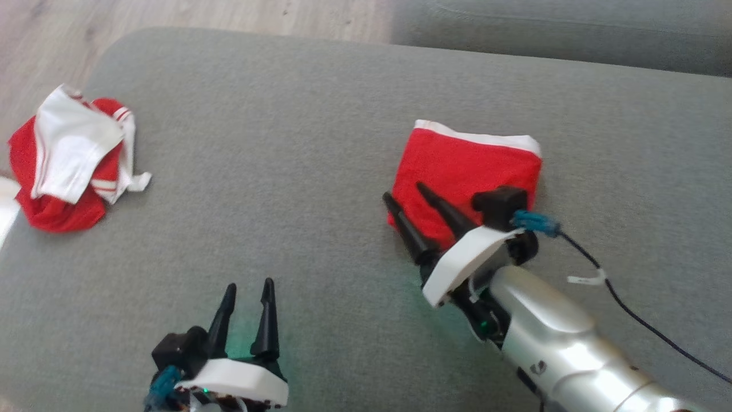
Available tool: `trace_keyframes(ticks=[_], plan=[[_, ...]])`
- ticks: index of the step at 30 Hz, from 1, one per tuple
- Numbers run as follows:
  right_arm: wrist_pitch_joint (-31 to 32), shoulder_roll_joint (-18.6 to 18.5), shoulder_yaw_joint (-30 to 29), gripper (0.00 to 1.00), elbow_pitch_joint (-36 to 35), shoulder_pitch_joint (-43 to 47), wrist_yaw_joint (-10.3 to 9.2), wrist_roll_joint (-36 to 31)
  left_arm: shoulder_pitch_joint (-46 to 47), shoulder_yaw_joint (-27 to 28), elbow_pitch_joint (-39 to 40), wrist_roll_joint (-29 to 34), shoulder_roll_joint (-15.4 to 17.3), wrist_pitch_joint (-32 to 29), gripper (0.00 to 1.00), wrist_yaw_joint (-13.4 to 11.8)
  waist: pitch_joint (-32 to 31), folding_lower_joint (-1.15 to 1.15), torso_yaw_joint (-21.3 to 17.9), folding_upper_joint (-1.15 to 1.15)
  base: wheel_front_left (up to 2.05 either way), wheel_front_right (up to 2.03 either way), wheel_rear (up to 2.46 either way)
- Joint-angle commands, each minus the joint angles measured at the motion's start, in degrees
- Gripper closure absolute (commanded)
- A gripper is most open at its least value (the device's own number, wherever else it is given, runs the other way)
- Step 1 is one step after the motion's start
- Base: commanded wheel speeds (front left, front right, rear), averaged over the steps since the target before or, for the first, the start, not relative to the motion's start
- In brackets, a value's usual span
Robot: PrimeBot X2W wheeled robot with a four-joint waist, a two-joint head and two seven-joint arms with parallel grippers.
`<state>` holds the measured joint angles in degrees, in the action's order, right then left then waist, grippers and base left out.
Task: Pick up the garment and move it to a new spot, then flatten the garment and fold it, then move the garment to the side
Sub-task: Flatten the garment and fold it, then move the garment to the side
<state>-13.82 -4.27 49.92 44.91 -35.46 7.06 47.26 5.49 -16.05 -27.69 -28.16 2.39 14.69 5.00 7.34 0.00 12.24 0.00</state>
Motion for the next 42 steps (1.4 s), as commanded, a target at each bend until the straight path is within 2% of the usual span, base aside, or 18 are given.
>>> trace_keyframes(ticks=[1,4,7,8,12,15,18,26,33,42], plan=[[-1.0,0.7,-1.7,0.0,-1.8,1.2,0.43,0.4,2.0,2.7,1.4,1.8,0.5,0.3,0.0,-0.4,-0.7,0.0,-1.3,0.0,0.0,0.0,0.0],[-1.1,-0.8,-9.4,0.0,-4.2,2.4,0.43,-1.6,1.8,4.4,2.3,5.2,0.5,0.3,0.0,-0.8,-1.6,0.0,-3.3,0.0,0.0,0.0,0.0],[-1.2,-2.3,-18.9,0.0,-6.5,5.4,0.43,-7.8,1.5,6.3,3.7,8.9,0.5,0.3,0.0,-1.4,-2.5,0.0,-5.3,0.0,0.0,0.0,0.0],[-1.2,-2.3,-18.9,0.0,-6.5,5.4,0.43,-7.8,1.5,6.3,3.7,8.9,0.5,0.3,0.0,-1.4,-2.5,0.0,-5.3,0.0,0.0,0.0,0.0],[-1.2,-2.8,-29.7,0.0,-9.1,10.7,0.43,-17.1,0.9,7.9,5.1,13.7,0.5,0.3,0.0,-2.1,-3.8,0.0,-6.9,0.0,0.0,0.0,0.0],[-1.2,-2.5,-35.8,0.0,-10.4,14.4,0.43,-22.5,0.2,8.7,5.9,15.7,0.5,0.3,0.0,-2.6,-4.5,0.0,-7.7,0.0,0.0,0.0,0.0],[-1.2,-2.1,-39.3,0.0,-11.0,17.7,0.43,-27.3,-0.8,8.7,6.1,17.2,0.5,0.3,0.0,-2.6,-5.0,0.0,-8.2,0.0,0.0,0.0,0.0],[-1.2,-0.1,-43.2,0.0,-9.8,23.1,0.43,-33.9,-3.1,6.7,6.8,18.3,0.5,0.3,0.0,-3.0,-4.9,0.0,-8.5,0.0,0.0,0.0,0.0],[-1.2,0.8,-43.5,0.0,-9.9,22.0,0.43,-34.8,-2.5,5.4,6.9,18.0,0.5,0.3,0.0,-3.2,-4.0,0.0,-8.1,0.0,0.0,0.0,0.0],[-1.2,1.3,-36.3,0.0,-6.6,11.9,0.43,-32.1,0.6,1.4,7.2,16.4,0.5,0.3,0.0,-3.4,2.2,0.0,-4.7,0.0,0.0,0.0,0.0]])
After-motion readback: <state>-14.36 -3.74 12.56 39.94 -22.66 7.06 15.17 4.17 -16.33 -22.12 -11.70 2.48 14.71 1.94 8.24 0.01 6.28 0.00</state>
